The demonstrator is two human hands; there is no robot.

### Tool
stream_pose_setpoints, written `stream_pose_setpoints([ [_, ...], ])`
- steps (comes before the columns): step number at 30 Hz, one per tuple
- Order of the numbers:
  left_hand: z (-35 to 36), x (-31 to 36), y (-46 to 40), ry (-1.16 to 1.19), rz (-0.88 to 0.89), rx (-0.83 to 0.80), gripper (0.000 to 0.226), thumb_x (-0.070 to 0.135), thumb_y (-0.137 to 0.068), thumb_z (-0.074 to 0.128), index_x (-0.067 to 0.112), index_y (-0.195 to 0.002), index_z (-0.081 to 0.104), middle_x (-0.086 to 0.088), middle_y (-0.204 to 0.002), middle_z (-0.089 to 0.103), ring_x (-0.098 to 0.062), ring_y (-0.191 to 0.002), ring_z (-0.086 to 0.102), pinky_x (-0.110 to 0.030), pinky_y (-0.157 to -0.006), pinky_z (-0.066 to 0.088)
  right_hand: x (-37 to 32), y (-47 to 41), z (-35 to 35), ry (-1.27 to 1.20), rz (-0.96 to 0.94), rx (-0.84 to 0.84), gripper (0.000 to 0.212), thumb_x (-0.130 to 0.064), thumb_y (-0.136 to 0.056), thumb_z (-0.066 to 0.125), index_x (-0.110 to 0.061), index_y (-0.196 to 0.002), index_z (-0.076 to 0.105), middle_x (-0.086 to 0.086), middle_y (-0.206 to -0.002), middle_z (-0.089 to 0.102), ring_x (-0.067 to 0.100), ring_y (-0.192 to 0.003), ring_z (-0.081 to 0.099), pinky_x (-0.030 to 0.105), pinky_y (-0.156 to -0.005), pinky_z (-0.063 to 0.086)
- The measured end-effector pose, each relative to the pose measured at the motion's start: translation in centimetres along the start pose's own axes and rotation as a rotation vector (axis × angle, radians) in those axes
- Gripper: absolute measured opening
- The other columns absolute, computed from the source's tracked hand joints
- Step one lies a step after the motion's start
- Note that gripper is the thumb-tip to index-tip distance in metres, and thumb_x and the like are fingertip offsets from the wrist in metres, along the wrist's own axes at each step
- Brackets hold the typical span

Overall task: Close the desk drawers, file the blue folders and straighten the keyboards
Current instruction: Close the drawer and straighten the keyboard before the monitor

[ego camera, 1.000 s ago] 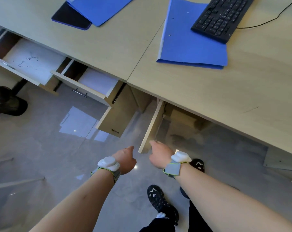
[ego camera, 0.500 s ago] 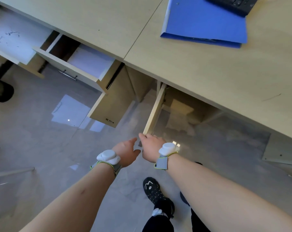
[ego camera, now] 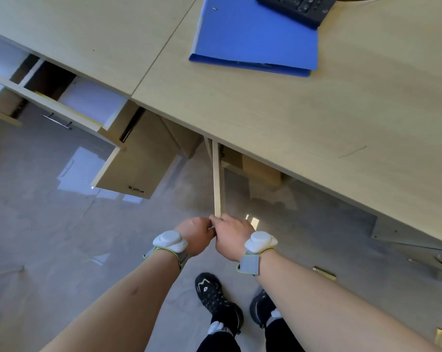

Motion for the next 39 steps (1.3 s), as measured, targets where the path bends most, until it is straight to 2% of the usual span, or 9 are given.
stream_pose_setpoints([
  [4,1.3,3.8,-1.2,-0.055,-0.012,-0.026,0.026,0.034,-0.102,0.044,0.018,-0.099,0.065,-0.006,-0.093,0.067,-0.029,-0.088,0.065,-0.032,-0.070,0.046,4.2,1.6,-1.1,-0.043,0.039,0.015,0.039,-0.014,-0.080,0.044,-0.031,-0.114,0.050,0.001,-0.097,0.054,0.032,-0.092,0.060,0.034,-0.068,0.038],
  [10,2.9,8.0,-3.0,-0.003,-0.077,-0.036,0.040,0.046,-0.102,0.038,0.018,-0.083,0.059,-0.011,-0.088,0.069,-0.030,-0.076,0.063,-0.037,-0.072,0.053,9.8,2.8,-2.6,-0.094,0.097,0.034,0.049,-0.012,-0.082,0.043,-0.032,-0.127,0.048,0.002,-0.109,0.053,0.033,-0.096,0.057,0.032,-0.072,0.039],
  [15,2.9,11.4,-4.7,0.058,-0.094,0.031,0.043,0.048,-0.097,0.041,0.018,-0.085,0.068,-0.007,-0.079,0.069,-0.029,-0.074,0.066,-0.032,-0.062,0.049,13.6,4.6,-3.6,-0.179,0.145,0.084,0.073,-0.010,-0.083,0.043,-0.046,-0.146,0.031,0.002,-0.120,0.049,0.031,-0.108,0.053,0.035,-0.079,0.047],
  [18,2.9,13.1,-5.6,0.033,-0.091,-0.003,0.041,0.047,-0.100,0.040,0.021,-0.098,0.071,-0.004,-0.072,0.061,-0.026,-0.065,0.059,-0.030,-0.058,0.043,15.2,5.5,-4.4,-0.152,0.210,0.180,0.081,-0.009,-0.085,0.048,-0.030,-0.156,0.016,0.005,-0.126,0.052,0.029,-0.109,0.057,0.037,-0.084,0.049],
  [22,2.5,15.5,-6.9,-0.009,-0.083,-0.005,0.048,0.056,-0.097,0.037,0.023,-0.094,0.071,0.000,-0.066,0.060,-0.020,-0.057,0.056,-0.028,-0.053,0.040,17.2,5.9,-4.9,-0.081,0.259,0.249,0.071,-0.014,-0.079,0.053,-0.010,-0.146,0.031,0.014,-0.129,0.057,0.030,-0.109,0.062,0.037,-0.087,0.052],
  [24,2.4,16.9,-7.1,0.001,-0.079,-0.006,0.046,0.050,-0.098,0.038,0.018,-0.081,0.066,-0.004,-0.077,0.069,-0.025,-0.069,0.065,-0.033,-0.064,0.050,17.9,5.9,-5.3,-0.030,0.258,0.244,0.063,-0.015,-0.079,0.055,-0.006,-0.140,0.041,0.019,-0.126,0.058,0.036,-0.107,0.062,0.038,-0.087,0.052],
  [28,2.0,18.8,-7.1,0.003,0.021,0.024,0.035,0.043,-0.101,0.045,0.022,-0.118,0.068,-0.002,-0.121,0.070,-0.027,-0.108,0.065,-0.033,-0.089,0.050,18.6,6.4,-7.3,-0.018,0.309,0.241,0.034,-0.015,-0.083,0.051,-0.006,-0.115,0.059,0.017,-0.099,0.067,0.038,-0.087,0.067,0.037,-0.073,0.052],
  [32,2.3,19.0,-7.0,-0.004,0.031,0.008,0.051,0.053,-0.099,0.050,0.022,-0.138,0.057,0.000,-0.142,0.059,-0.024,-0.126,0.057,-0.031,-0.099,0.044,19.3,6.7,-7.0,-0.199,0.389,-0.044,0.004,-0.015,-0.099,0.044,-0.018,-0.101,0.046,0.010,-0.084,0.048,0.031,-0.079,0.050,0.034,-0.069,0.041],
  [39,2.3,19.3,-5.8,-0.130,0.113,-0.087,0.054,0.055,-0.097,0.046,0.033,-0.147,0.046,0.003,-0.146,0.056,-0.022,-0.128,0.057,-0.038,-0.107,0.046,19.8,7.3,-6.6,0.087,0.367,0.171,0.044,-0.021,-0.072,0.072,-0.006,-0.112,0.066,0.014,-0.101,0.069,0.034,-0.088,0.070,0.034,-0.075,0.053],
])
Point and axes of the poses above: each hand's wrist, its own y-axis away from the middle knuckle, its own z-axis out of the palm, x = y × z, the point moved 9 cm from there along -y, towards the middle knuckle
